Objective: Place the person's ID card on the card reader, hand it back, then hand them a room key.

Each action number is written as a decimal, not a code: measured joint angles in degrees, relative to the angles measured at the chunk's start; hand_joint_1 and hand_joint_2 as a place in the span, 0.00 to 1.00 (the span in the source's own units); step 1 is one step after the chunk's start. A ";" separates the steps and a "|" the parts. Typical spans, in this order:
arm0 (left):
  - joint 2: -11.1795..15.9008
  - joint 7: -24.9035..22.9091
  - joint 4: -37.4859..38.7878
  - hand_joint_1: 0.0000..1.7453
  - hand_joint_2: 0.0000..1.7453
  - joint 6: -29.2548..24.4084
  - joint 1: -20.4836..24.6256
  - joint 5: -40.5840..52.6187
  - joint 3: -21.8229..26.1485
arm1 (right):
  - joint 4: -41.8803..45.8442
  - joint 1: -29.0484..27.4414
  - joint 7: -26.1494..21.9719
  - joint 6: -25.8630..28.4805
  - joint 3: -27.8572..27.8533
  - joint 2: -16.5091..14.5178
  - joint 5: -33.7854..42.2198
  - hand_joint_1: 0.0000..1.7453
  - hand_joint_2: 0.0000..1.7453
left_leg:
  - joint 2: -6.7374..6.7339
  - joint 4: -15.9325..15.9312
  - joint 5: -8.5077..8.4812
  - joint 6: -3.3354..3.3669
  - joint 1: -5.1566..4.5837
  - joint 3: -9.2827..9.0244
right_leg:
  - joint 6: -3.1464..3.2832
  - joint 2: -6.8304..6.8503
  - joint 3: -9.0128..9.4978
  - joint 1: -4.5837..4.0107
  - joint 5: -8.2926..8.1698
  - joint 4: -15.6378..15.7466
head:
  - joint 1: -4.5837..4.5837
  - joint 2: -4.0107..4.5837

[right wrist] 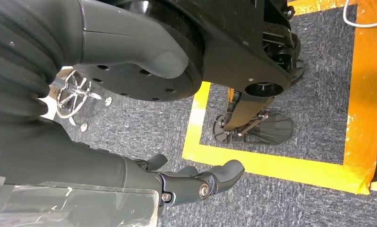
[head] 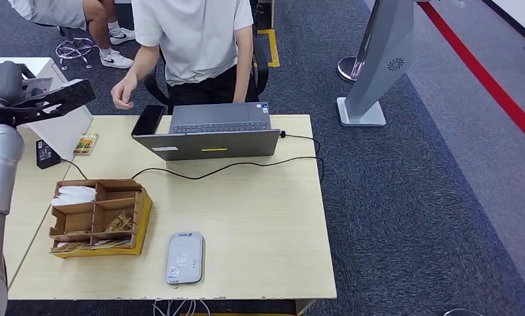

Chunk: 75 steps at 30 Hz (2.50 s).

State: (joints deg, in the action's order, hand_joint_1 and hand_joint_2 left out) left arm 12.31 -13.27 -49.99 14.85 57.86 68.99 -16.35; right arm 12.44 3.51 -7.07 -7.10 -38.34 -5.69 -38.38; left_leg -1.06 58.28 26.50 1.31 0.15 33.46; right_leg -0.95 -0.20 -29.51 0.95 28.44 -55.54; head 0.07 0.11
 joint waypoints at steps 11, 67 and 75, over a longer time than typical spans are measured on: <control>-0.10 2.10 -4.36 1.00 1.00 -5.36 -3.88 -2.83 0.00 | -0.03 -0.07 -0.05 0.68 -0.27 -0.08 0.02 0.00 1.00 | -0.01 0.00 0.00 0.00 -0.01 0.00 | 0.00 -0.01 0.00 0.02 0.00 0.00 | 0.02 0.00; -5.76 7.46 -45.01 1.00 1.00 -16.74 -62.98 -11.01 -11.86 | 0.58 -2.25 0.32 3.98 -3.14 -2.58 -5.25 0.00 1.00 | -0.04 -0.02 0.18 0.00 -0.06 0.01 | -0.06 -0.06 -0.07 0.11 0.22 0.03 | -0.02 0.00; -5.25 6.92 -41.47 1.00 1.00 -15.12 -62.86 -12.08 -14.28 | 0.63 -2.21 0.32 3.85 -3.23 -2.69 -6.20 0.00 1.00 | -0.04 -0.02 0.19 0.00 -0.07 0.01 | -0.06 -0.07 -0.07 0.12 0.22 0.03 | -0.02 0.00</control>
State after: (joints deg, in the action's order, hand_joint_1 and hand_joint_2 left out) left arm 7.06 -6.35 -91.46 -0.27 -5.00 56.92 -30.63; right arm 13.07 1.30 -6.75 -3.26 -41.57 -8.39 -44.58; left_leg -1.10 58.26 26.69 1.32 0.09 33.47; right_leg -1.01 -0.27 -29.58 1.06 28.67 -55.51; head 0.04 0.11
